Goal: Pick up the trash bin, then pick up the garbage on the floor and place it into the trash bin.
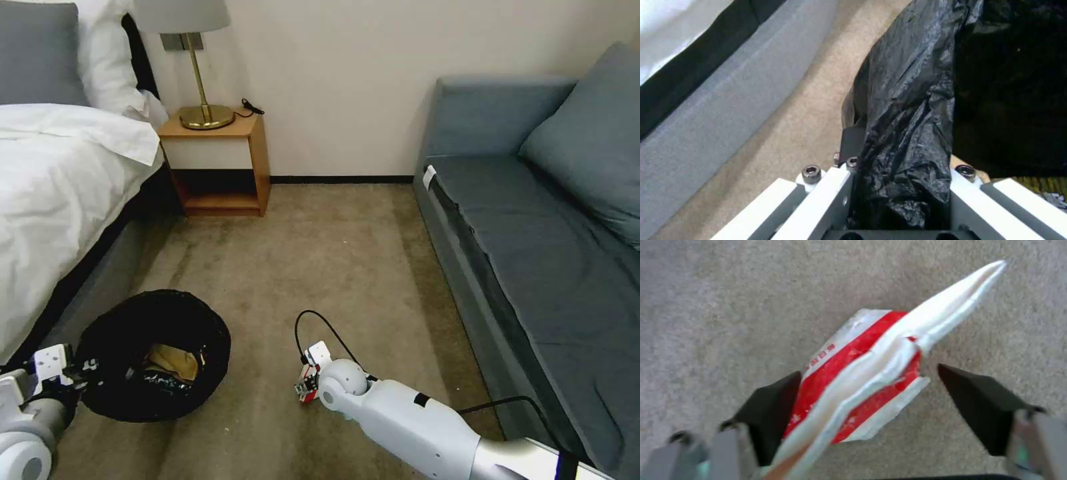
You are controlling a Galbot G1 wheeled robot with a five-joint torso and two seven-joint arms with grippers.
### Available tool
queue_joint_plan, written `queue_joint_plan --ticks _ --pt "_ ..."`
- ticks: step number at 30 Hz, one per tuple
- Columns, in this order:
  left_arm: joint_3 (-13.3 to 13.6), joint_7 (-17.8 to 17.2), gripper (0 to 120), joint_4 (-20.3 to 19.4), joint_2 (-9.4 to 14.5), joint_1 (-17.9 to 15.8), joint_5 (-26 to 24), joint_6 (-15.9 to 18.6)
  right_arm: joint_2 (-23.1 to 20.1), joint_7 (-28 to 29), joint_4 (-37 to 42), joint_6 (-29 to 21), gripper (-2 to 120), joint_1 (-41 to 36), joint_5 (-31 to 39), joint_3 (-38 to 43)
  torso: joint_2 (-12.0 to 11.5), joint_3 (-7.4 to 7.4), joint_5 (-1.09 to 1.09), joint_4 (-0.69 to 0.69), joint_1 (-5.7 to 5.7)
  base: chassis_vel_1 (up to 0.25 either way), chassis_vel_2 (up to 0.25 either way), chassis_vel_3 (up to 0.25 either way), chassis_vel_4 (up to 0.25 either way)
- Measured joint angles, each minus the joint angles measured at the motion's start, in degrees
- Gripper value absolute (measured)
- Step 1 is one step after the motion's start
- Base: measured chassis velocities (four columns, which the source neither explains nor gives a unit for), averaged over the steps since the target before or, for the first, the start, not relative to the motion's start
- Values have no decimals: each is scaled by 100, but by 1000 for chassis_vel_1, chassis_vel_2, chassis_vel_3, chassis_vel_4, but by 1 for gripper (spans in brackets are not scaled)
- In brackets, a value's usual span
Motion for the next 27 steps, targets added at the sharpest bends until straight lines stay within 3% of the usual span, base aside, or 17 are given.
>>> queue_joint_plan --ticks 22,27 --pt "1 -8 3 -75 -30 28 -5 -14 -116 -192 51 92 1 -120 -103 58 0 0 1 0 0 0 0 0 0" --pt "4 -8 3 -75 -55 35 -5 -17 -143 -301 43 165 0 -144 -152 120 0 0 1 0 0 0 0 0 0"
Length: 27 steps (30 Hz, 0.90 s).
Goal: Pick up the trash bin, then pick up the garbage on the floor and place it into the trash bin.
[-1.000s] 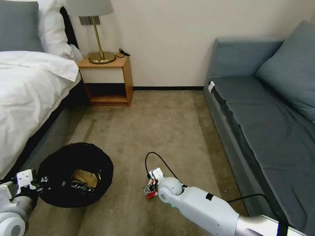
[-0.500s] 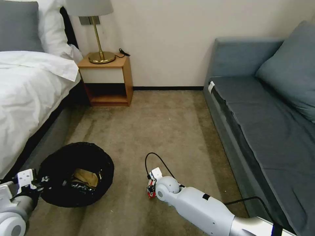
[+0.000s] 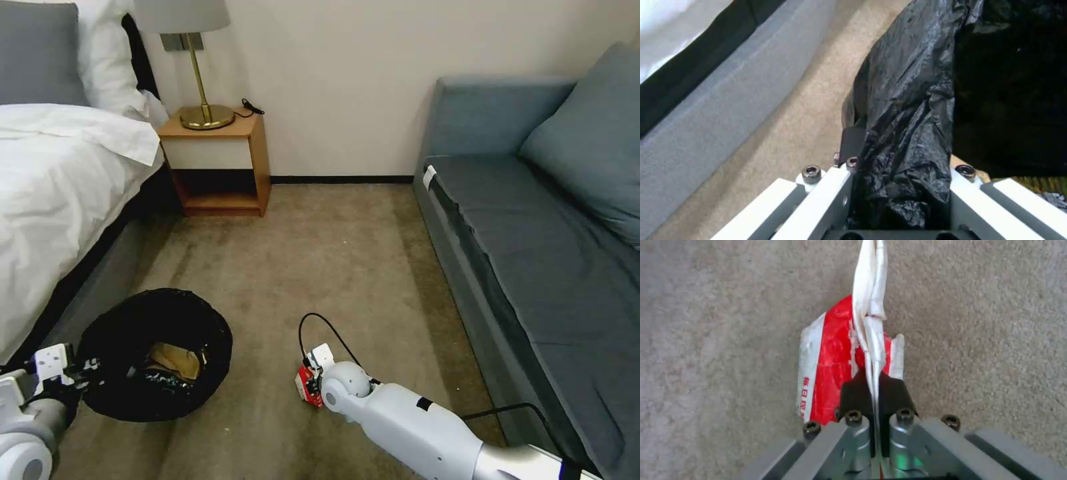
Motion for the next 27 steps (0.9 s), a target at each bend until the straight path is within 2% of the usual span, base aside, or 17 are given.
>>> queue_joint_plan --ticks 8,11,16,19,21,23,27 --pt "11 0 3 27 -8 1 0 -6 -115 -76 318 185 0 -137 -20 310 0 0 1 1 0 0 0 0 0" --pt "30 0 3 65 -24 -2 0 -14 -417 -171 935 497 0 -349 -127 717 0 0 1 0 0 0 0 0 0" --pt "49 1 3 95 -40 -2 -1 -27 -680 -308 1630 751 0 -502 -170 1063 0 0 1 -1 0 0 0 0 0" --pt "92 3 3 121 -45 10 -6 -41 -882 -618 2419 1301 0 -619 -175 1352 0 0 1 0 0 0 0 0 0" --pt "96 5 3 124 -46 11 -8 -42 -900 -682 2509 1384 0 -628 -175 1372 0 0 1 -1 0 0 0 0 0" --pt "128 8 3 166 -66 7 -12 -50 -993 -1126 3081 1879 0 -640 -170 1384 0 0 0 0 -1 0 0 0 0" --pt "144 9 3 182 -83 -7 -12 -52 -989 -1394 3594 2219 0 -520 -107 1182 0 0 0 0 0 0 0 0 0"
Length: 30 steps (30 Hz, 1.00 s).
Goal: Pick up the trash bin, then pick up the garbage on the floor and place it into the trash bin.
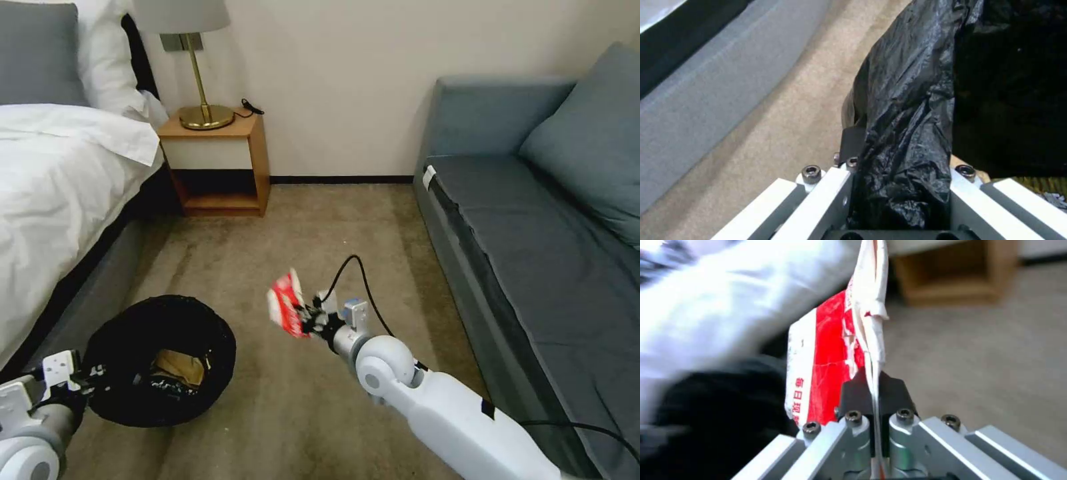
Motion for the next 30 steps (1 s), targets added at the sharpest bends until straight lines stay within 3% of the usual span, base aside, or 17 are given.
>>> queue_joint_plan --ticks 7,17,24,28,30 --pt "7 0 3 -10 -35 5 4 -8 351 -328 270 252 0 590 48 -775 0 0 0 1 0 0 0 0 0" --pt "31 -13 3 -277 -102 15 4 18 1246 -425 -627 317 0 1177 -476 -1637 0 0 -1 1 0 0 0 0 0" --pt "3 -13 3 -354 -137 57 -11 28 1304 -420 -772 343 0 1025 -645 -1633 0 0 -1 0 0 0 0 0 0" --pt "3 -13 3 -392 -159 71 -12 29 1253 -412 -756 350 12 966 -719 -1624 0 0 -1 0 0 0 0 0 0" --pt "9 -13 3 -430 -174 74 -14 31 1218 -403 -697 348 23 925 -726 -1619 0 0 0 0 0 0 0 0 0"
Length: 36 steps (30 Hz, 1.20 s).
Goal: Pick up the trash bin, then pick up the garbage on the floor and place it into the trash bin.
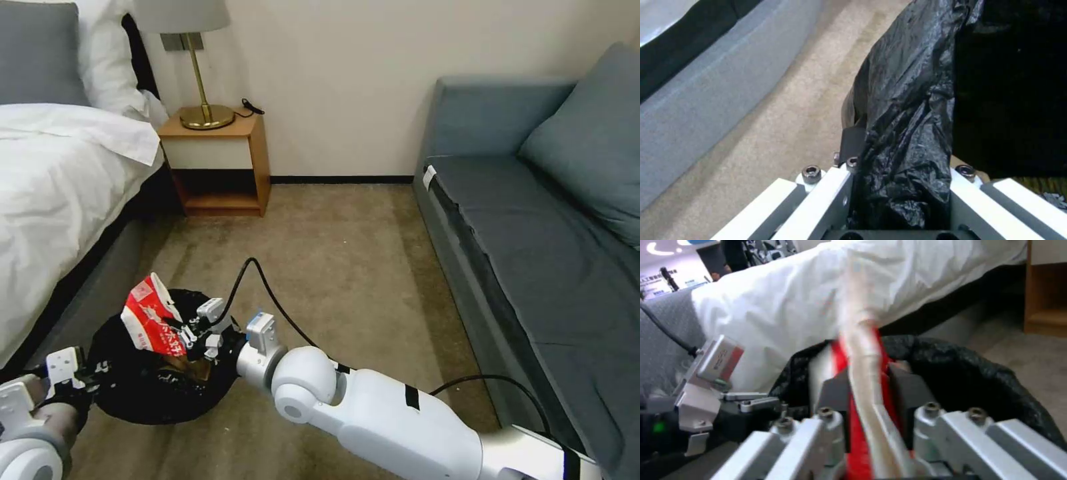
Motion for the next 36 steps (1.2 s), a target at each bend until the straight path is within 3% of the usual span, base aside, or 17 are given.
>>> queue_joint_plan --ticks 10,11,14,15,18,20,23,25,27,31,33,36 --pt "1 -10 3 -45 -11 4 -2 4 -44 8 59 -20 52 -59 -5 32 0 0 0 0 0 0 0 0 0" --pt "2 -12 3 -45 -11 4 -3 4 -48 11 64 -27 60 -68 -7 40 0 0 0 0 0 0 0 0 0" --pt "3 -15 3 -45 -12 2 -3 5 -61 15 72 -37 67 -75 -18 41 0 0 0 0 0 0 0 0 0" --pt "5 -17 3 -46 -15 -1 -6 6 -81 16 95 -50 76 -81 -43 41 0 0 0 0 0 0 0 0 0" --pt "5 -25 3 -45 -16 -4 -38 7 -97 16 111 -52 83 -93 -98 60 0 0 0 0 0 0 0 0 0" --pt "0 -62 3 10 -14 -25 -132 7 -155 15 135 -42 94 -127 -310 169 0 0 1 1 0 0 0 0 0" --pt "-8 -114 3 61 -9 -42 -231 7 -218 13 154 -35 98 -163 -495 274 0 0 0 1 0 0 0 0 0" --pt "-46 -300 3 254 19 -115 -598 9 -421 19 225 26 100 -406 -1098 729 0 0 0 1 0 0 0 0 0" --pt "-60 -362 3 321 32 -145 -733 13 -490 18 275 46 100 -525 -1257 963 0 0 1 0 0 0 0 0 0" --pt "-95 -760 3 788 136 -310 -1563 -196 -1049 -41 854 142 100 -1524 -1956 2305 0 0 2 0 0 0 0 0 0" --pt "-102 -825 3 874 159 -335 -1733 -248 -1141 -43 936 191 100 -1728 -2068 2541 0 -1 2 -1 0 0 0 0 0" --pt "-131 -1137 3 1231 203 -471 -2472 -368 -1369 -37 1332 461 100 -2715 -2346 3720 0 0 1 1 0 0 0 0 0"
